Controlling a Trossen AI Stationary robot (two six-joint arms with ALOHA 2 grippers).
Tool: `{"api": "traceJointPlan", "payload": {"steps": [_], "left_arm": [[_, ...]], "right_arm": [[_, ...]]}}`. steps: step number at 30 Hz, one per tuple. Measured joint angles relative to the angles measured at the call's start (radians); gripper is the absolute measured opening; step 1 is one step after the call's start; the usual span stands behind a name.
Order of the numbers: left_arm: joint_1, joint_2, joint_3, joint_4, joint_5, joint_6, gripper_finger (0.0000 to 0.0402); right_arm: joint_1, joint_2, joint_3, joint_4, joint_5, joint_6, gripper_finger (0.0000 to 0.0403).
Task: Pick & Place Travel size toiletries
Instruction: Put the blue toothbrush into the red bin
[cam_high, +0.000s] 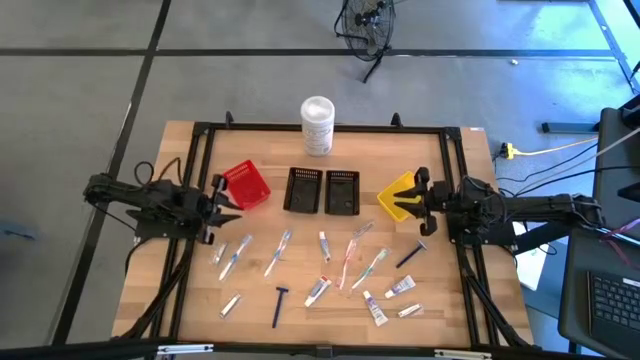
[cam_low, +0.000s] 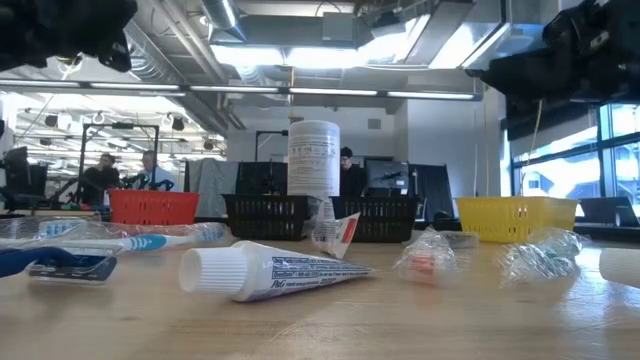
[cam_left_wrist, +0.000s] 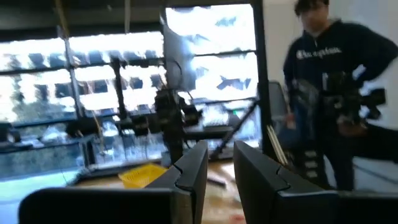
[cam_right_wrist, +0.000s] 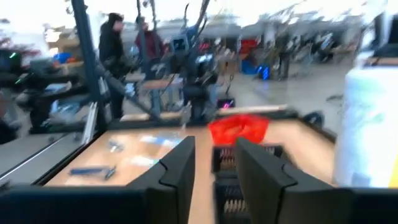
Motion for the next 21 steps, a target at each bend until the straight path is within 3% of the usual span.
{"api": "traceJointPlan", "payload": {"steps": [7, 13, 16, 21], "left_arm": [[0.000, 0.076, 0.012, 0.039, -0.156, -0.088, 0.0088], [0.000, 0.215, 0.126, 0.020, -0.221, -0.068, 0.0126], [0.000, 0.297, 0.216, -0.080, -0.289, -0.139, 0.0141], [0.000, 0.427, 0.357, -0.407, -0.345, -0.370, 0.0150]], "right_arm": [[0.000, 0.092, 0.000, 0.222, 0.046, -0.088, 0.0161], [0.000, 0.208, 0.068, 0.241, 0.047, -0.052, 0.0202], [0.000, 0.299, 0.131, 0.242, 0.047, -0.019, 0.0208], [0.009, 0.469, 0.204, 0.240, 0.013, -0.041, 0.0198]]}}
